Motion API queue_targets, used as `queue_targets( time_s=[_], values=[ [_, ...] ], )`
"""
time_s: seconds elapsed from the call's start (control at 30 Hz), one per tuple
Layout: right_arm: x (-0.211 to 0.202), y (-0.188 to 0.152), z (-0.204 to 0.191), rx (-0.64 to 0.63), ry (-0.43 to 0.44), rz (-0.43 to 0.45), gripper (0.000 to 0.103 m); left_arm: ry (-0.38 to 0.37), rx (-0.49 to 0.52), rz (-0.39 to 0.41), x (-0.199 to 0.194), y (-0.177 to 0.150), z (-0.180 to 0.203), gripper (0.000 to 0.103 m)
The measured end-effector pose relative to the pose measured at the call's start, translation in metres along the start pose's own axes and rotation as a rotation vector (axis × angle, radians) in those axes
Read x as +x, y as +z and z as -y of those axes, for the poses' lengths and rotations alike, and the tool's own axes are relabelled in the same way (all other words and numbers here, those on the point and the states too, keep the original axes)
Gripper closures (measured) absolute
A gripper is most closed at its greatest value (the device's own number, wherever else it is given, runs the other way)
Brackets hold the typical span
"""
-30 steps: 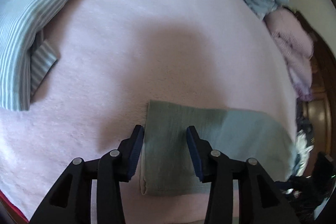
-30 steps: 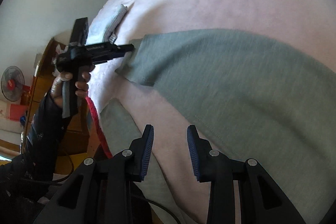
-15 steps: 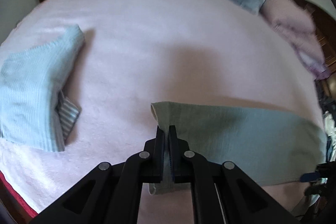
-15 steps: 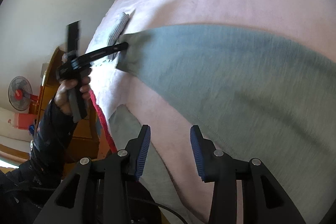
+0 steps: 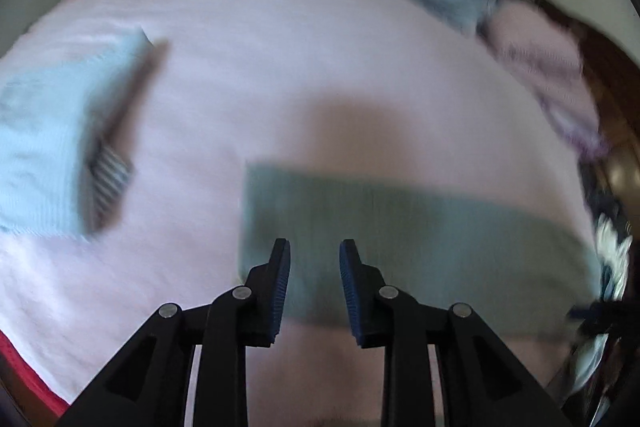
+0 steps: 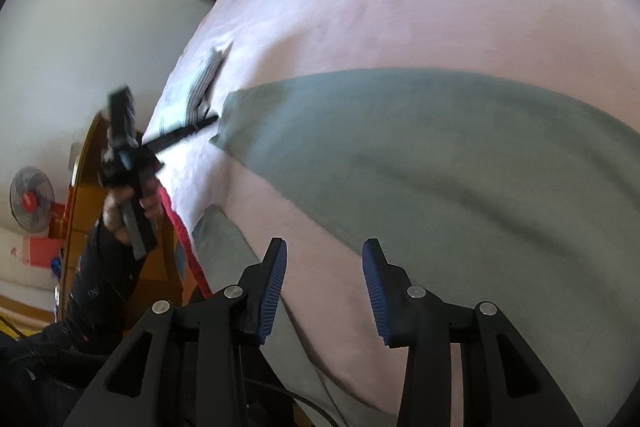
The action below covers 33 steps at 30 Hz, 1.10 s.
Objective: Fold clothes
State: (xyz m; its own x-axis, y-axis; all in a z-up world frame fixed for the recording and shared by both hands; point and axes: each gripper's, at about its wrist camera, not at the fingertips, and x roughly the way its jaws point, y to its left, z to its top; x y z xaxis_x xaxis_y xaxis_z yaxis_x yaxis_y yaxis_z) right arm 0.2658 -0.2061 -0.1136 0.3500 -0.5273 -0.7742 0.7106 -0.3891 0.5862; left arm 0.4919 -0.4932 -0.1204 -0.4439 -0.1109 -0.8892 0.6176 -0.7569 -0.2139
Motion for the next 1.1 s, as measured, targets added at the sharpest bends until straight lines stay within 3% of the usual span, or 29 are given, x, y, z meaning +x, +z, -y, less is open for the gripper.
queue_targets(
  time_s=[0.07, 0.2, 0.33, 0.4, 0.47, 0.5, 0.63, 0.8, 0.9, 0.93, 1.0, 1.1],
  values=[
    [-0.018, -0.01, 0.005, 0.009, -0.022, 0.022, 0.063, 0.075, -0.013, -0.09, 0.023, -0.009, -0.003, 0.081],
    [-0.068, -0.039, 0.022, 0.031, -0.094, 0.087, 0.063, 0.079, -0.053, -0.031, 0.0, -0.013, 0.0, 0.081],
    [-0.129, -0.078, 0.061, 0.115, -0.202, 0.177, 0.062, 0.012, 0.047, 0.007, -0.024, -0.033, 0.03, 0.08],
    [-0.159, -0.098, 0.092, 0.199, -0.269, 0.228, 0.062, 0.047, 0.071, -0.049, -0.01, -0.04, 0.036, 0.071],
    [-0.189, -0.116, 0.125, 0.287, -0.321, 0.292, 0.062, 0.133, 0.044, -0.141, 0.009, -0.048, 0.036, 0.071],
    [-0.205, -0.123, 0.141, 0.33, -0.337, 0.327, 0.062, 0.14, 0.024, -0.127, 0.007, -0.05, 0.036, 0.071],
    [-0.249, -0.135, 0.199, 0.451, -0.389, 0.417, 0.061, -0.009, 0.058, -0.087, -0.02, -0.057, 0.076, 0.071],
    [-0.242, -0.103, 0.251, 0.506, -0.386, 0.383, 0.061, -0.119, 0.209, -0.129, -0.016, -0.082, 0.157, 0.071],
    [-0.227, -0.083, 0.286, 0.555, -0.435, 0.347, 0.061, -0.108, 0.254, -0.193, 0.013, -0.089, 0.189, 0.069],
    [-0.222, -0.076, 0.298, 0.575, -0.459, 0.332, 0.061, -0.068, 0.271, -0.196, 0.02, -0.092, 0.194, 0.068],
    [-0.212, -0.073, 0.314, 0.623, -0.474, 0.294, 0.061, -0.015, 0.318, -0.178, 0.018, -0.095, 0.204, 0.067],
    [-0.213, -0.069, 0.319, 0.618, -0.459, 0.325, 0.06, -0.025, 0.331, -0.182, 0.003, -0.097, 0.209, 0.067]
  ],
)
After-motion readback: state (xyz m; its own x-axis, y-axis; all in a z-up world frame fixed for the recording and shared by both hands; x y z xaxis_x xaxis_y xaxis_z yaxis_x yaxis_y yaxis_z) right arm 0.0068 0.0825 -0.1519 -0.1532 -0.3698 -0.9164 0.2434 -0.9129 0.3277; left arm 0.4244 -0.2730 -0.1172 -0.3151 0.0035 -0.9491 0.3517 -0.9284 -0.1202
